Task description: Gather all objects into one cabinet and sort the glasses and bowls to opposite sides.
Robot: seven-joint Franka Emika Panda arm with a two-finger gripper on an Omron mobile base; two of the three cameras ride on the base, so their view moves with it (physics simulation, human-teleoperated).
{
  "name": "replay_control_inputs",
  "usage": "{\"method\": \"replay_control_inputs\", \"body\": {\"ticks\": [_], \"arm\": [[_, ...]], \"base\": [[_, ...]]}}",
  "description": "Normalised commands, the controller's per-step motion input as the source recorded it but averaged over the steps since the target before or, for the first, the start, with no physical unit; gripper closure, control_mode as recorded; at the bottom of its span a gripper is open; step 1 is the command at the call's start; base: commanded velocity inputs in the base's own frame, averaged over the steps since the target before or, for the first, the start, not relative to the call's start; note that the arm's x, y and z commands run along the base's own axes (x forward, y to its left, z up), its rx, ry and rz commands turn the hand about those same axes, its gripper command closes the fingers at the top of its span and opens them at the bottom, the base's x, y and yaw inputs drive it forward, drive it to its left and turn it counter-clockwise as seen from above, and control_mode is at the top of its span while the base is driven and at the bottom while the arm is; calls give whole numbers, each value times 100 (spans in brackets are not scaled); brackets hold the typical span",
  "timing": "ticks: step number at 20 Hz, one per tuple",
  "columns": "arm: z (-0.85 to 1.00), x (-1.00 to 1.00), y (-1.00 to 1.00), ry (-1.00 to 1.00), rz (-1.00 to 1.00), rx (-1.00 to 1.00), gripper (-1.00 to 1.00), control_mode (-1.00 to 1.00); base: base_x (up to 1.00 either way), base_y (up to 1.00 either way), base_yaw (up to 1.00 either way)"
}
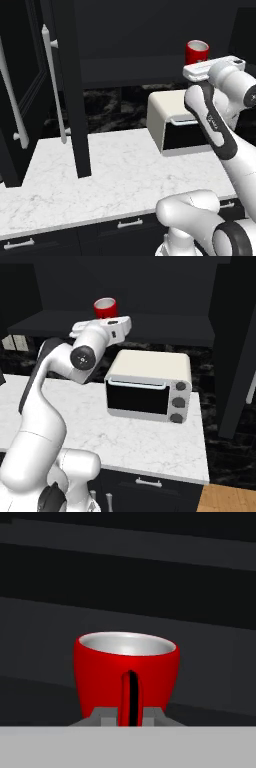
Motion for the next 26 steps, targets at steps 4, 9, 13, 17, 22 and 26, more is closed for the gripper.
{"method": "replay_control_inputs", "body": {"ticks": [4, 9, 13, 17, 22, 26], "arm": [[0, -100, 0, 4, 0, 0, 100, -100], [-11, -100, 0, 22, -1, 0, 100, -100], [-18, -100, 0, 33, -3, 0, 100, -100], [-7, -76, 0, 29, -4, 0, 100, -100], [-1, -29, 0, 8, 0, 0, 100, -100], [-18, -25, 8, 13, -1, 0, 100, -100]], "base": [[0, 0, 0], [0, 0, 0], [0, 0, 0], [0, 0, 0], [0, 0, 0], [0, 0, 0]]}}
